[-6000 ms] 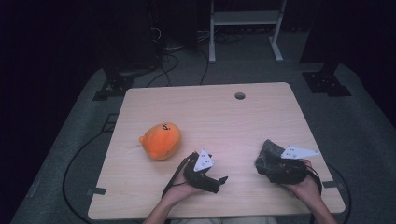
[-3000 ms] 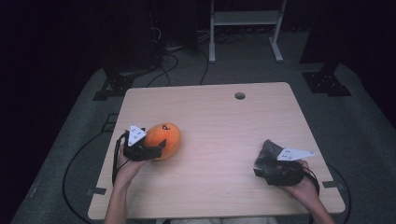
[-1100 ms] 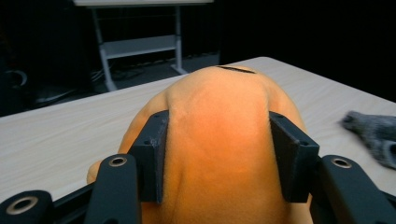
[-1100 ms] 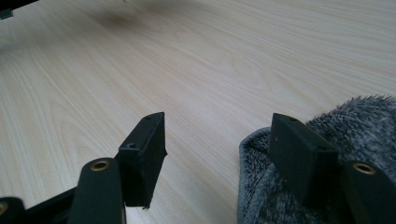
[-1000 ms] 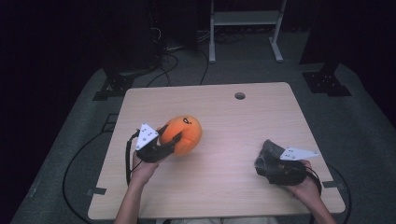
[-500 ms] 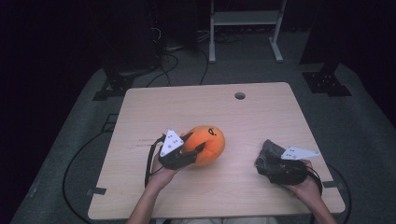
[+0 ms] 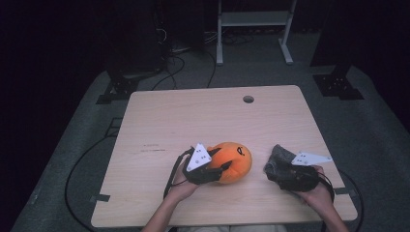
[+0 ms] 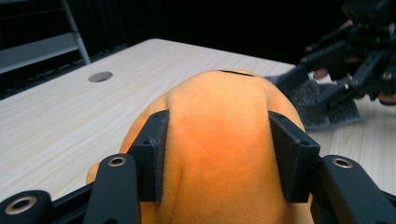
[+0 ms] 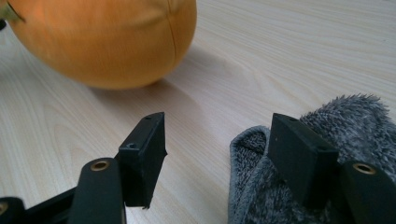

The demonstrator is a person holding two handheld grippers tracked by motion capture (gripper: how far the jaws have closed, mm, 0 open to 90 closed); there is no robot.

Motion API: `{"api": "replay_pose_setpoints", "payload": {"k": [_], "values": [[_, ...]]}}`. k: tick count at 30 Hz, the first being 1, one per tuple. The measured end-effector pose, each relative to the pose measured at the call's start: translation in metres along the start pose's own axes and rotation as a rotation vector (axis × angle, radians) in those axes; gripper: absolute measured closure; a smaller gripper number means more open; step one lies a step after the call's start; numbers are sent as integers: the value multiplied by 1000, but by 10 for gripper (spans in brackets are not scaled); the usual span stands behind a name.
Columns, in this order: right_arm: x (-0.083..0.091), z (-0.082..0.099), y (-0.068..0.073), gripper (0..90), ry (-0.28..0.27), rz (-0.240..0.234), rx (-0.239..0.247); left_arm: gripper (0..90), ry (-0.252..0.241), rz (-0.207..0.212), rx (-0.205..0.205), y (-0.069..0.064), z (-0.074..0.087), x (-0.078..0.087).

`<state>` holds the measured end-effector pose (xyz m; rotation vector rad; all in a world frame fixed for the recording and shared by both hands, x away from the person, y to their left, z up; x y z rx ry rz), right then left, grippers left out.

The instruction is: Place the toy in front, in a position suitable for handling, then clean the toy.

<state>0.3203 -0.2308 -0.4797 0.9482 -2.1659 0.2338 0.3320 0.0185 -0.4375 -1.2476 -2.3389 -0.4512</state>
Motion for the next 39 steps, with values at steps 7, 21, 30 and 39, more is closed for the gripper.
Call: {"api": "replay_pose_setpoints", "payload": {"k": [7,21,30,39], "values": [[2,1,-3,355,-3,7,-11,442,25,43,-21,-11,5,-14],[8,2,-12,365,-15,35,-41,134,15,97,27,-3,0,-1],[13,1,-16,363,-41,53,-49,120,27,95,22,1,0,6],[20,1,-33,359,-62,106,-95,106,33,104,2,3,0,7]]}}
Point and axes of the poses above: each handheld gripper's, and its own axes: x roughly backward along the jaws, z roughly out of its underside, y roughly to its left, the point moved 6 cm from there along -x, roughly forward along the jaws, and after that the axes turned 12 degrees about y, right-handed, at the moved point
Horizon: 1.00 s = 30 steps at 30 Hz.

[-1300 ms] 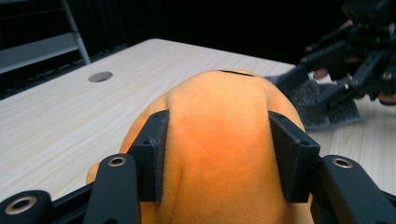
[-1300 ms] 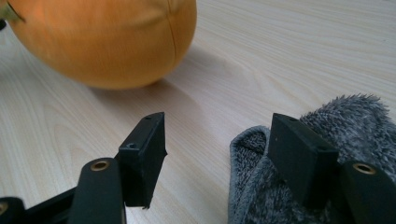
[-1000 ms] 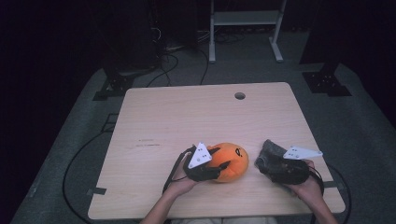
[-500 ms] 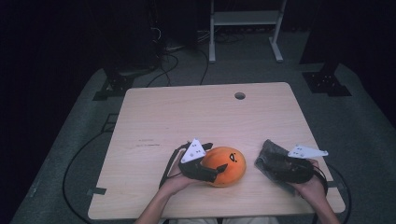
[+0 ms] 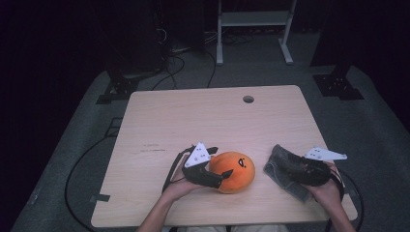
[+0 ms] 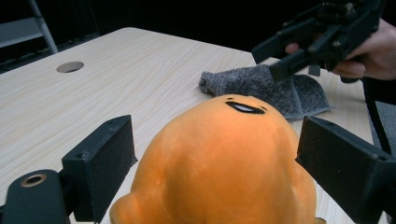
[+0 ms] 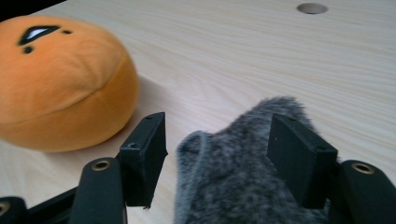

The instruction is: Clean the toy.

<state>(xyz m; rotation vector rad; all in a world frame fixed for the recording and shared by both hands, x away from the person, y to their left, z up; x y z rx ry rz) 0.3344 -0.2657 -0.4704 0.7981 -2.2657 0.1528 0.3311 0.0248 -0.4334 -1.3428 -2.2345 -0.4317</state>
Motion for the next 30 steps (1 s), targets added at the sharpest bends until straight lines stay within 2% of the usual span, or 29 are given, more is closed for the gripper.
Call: {"api": "replay_pose_setpoints", "payload": {"k": [3,5,8,12,13,14,17,20,23,24,25,30], "values": [[0,-2,-8,357,-5,18,-19,94,33,23,-22,-2,2,-1],[-2,-4,-11,357,-12,23,-31,93,44,15,-41,-3,2,0],[-6,-5,-14,358,-6,33,-31,93,50,19,-44,-2,2,2],[-16,-5,-14,368,46,69,-13,94,52,18,-53,-1,1,8],[-17,-4,-14,370,57,81,-7,94,61,11,-75,-1,1,10],[-17,-4,-14,370,57,81,-7,94,61,11,-75,-1,1,10],[-24,-2,-18,391,102,100,-21,94,77,5,-85,-1,4,11],[-33,4,-22,447,170,144,-20,94,82,5,-84,-1,4,11],[-40,11,-25,539,236,185,-22,100,96,13,-83,0,5,13],[-40,11,-25,539,236,185,-22,117,96,13,-83,0,5,13],[-41,13,-26,581,250,190,-24,127,101,29,-86,0,6,14],[-40,14,-27,708,280,204,-38,150,121,50,-90,0,9,12]]}}
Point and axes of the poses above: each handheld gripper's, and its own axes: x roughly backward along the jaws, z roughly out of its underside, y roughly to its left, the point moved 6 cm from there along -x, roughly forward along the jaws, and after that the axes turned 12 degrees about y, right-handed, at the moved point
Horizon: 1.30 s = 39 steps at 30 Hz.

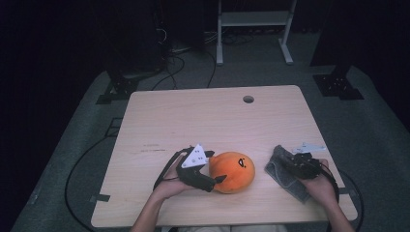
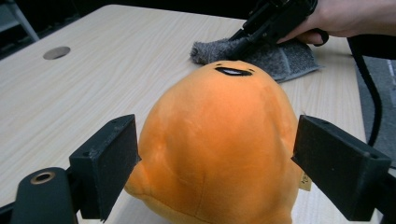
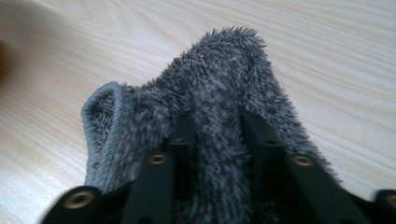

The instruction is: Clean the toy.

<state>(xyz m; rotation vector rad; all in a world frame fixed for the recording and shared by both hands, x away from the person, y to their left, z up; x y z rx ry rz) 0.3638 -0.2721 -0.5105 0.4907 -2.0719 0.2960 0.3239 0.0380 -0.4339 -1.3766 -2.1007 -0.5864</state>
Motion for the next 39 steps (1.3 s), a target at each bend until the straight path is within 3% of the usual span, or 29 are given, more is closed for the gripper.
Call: {"api": "replay_pose_setpoints", "payload": {"k": [4,5,7,9,13,16,18,21,23,26,29,32,33,36,39], "values": [[5,1,-3,750,0,-28,-25,207,42,-7,-23,-2,6,-8],[9,2,-3,753,-8,-35,-24,227,74,-9,-39,-3,10,-15],[23,-1,-1,754,-62,-54,-19,268,69,-2,-32,-4,11,-21],[43,-6,9,754,-145,-107,6,292,56,-9,-19,-3,10,-25],[73,-17,47,751,-268,-249,145,316,38,-33,-10,-3,6,-30],[73,-21,83,747,-251,-284,282,327,34,-48,-22,-7,2,-34],[66,-23,102,701,-234,-310,333,334,44,-56,-36,-9,2,-36],[51,-28,112,515,-226,-261,341,340,55,-59,-45,-10,3,-36],[47,-30,115,482,-253,-222,350,340,57,-55,-48,-11,3,-37],[47,-31,118,554,-271,-195,343,340,59,-49,-44,-11,2,-37],[48,-32,120,681,-267,-197,340,337,60,-49,-36,-9,3,-37],[48,-30,120,724,-258,-187,357,327,57,-50,-9,-4,4,-36],[47,-29,117,730,-249,-183,359,327,55,-51,0,-2,4,-35],[37,-25,101,738,-208,-162,308,328,45,-44,38,2,6,-35],[34,-19,90,739,-171,-135,283,328,40,-46,46,3,8,-36]]}}
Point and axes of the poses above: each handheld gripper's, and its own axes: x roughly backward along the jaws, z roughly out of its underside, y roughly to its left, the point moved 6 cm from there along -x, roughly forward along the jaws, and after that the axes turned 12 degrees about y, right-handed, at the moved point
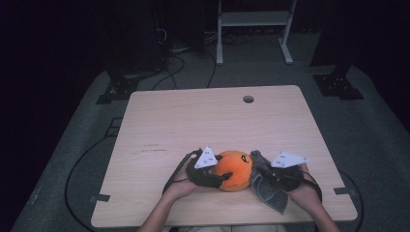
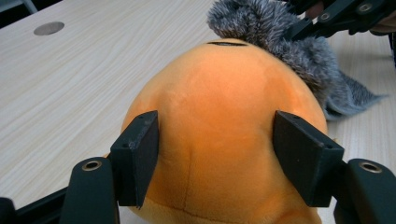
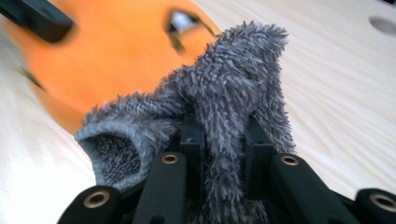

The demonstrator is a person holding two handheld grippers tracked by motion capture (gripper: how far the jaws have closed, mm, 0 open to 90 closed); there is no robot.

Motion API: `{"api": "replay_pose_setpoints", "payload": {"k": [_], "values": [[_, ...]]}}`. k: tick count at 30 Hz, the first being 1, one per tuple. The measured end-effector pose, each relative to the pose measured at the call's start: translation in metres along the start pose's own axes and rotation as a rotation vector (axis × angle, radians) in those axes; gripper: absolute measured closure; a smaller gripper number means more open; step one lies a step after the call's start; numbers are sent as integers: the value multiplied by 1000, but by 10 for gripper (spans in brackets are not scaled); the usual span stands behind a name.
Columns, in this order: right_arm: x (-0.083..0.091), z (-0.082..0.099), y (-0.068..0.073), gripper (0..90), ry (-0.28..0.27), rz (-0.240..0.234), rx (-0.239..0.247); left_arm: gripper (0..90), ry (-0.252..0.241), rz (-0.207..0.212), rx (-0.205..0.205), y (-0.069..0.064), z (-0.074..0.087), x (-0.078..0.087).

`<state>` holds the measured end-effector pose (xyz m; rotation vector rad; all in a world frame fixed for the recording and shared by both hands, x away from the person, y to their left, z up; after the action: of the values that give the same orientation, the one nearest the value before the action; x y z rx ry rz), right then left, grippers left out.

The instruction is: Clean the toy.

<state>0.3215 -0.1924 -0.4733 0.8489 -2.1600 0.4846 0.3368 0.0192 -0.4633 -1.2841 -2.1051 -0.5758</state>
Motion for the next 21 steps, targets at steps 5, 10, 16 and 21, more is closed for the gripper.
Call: {"api": "replay_pose_setpoints", "payload": {"k": [5,10,16,21], "values": [[22,-21,28,738,-127,-100,62,330,-6,-11,21,0,-2,-6],[6,-21,35,738,-84,-81,119,336,7,-8,21,3,1,-3],[0,3,1,738,5,-4,3,334,8,-1,12,2,2,-4],[16,-22,23,735,-117,-107,43,334,19,-8,-25,-5,0,-5]]}}
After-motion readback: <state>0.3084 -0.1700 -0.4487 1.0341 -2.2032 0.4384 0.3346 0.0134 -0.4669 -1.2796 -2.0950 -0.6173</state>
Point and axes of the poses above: each handheld gripper's, and its own axes: x roughly backward along the jaws, z roughly out of its underside, y roughly to its left, the point moved 6 cm from there along -x, roughly forward along the jaws, and after that the axes turned 12 degrees about y, right-handed, at the moved point
